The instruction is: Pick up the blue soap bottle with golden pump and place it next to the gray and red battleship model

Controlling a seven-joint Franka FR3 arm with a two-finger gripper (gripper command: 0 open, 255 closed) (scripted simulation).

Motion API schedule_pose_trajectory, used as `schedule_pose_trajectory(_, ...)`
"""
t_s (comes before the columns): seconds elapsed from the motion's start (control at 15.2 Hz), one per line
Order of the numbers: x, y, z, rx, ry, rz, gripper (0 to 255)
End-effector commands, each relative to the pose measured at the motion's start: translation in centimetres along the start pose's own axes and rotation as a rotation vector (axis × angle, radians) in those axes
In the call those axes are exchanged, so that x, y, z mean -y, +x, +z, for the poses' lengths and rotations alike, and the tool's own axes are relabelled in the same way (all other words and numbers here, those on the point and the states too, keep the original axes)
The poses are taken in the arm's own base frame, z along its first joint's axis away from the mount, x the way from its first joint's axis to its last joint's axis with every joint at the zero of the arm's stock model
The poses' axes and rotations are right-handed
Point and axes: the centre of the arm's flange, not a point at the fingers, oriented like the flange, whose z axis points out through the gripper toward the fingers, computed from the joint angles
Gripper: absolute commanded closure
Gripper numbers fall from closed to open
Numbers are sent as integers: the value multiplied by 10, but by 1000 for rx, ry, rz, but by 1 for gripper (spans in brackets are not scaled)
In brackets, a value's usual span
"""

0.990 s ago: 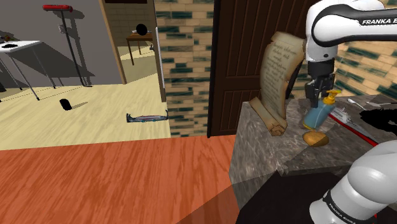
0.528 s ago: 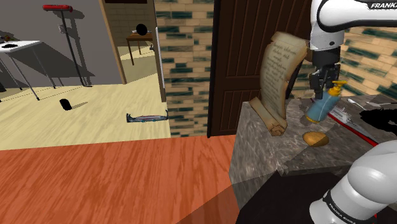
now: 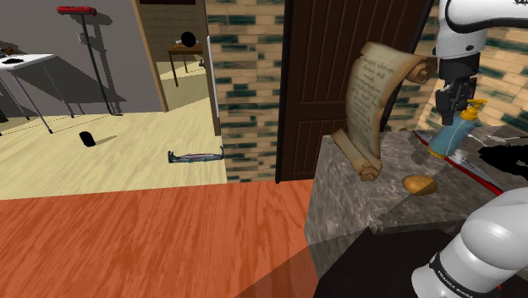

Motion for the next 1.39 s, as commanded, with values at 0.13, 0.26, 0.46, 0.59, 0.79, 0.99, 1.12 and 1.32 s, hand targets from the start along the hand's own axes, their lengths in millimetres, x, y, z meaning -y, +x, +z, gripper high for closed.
schedule_pose_trajectory(0.13, -45, -21, 16, 1, -1, -2, 255)
schedule_pose_trajectory(0.26, -67, -32, 22, 1, -1, -2, 255)
schedule_pose_trajectory(0.46, -102, -49, 31, 1, -1, -2, 255)
schedule_pose_trajectory(0.59, -125, -61, 38, 1, -1, -2, 255)
schedule_pose_trajectory(0.79, -159, -78, 47, 1, -1, -2, 255)
schedule_pose_trajectory(0.99, -194, -95, 57, 1, -1, -2, 255)
schedule_pose_trajectory(1.12, -217, -106, 63, 1, -1, -2, 255)
schedule_pose_trajectory(1.32, -251, -123, 72, 1, -1, -2, 255)
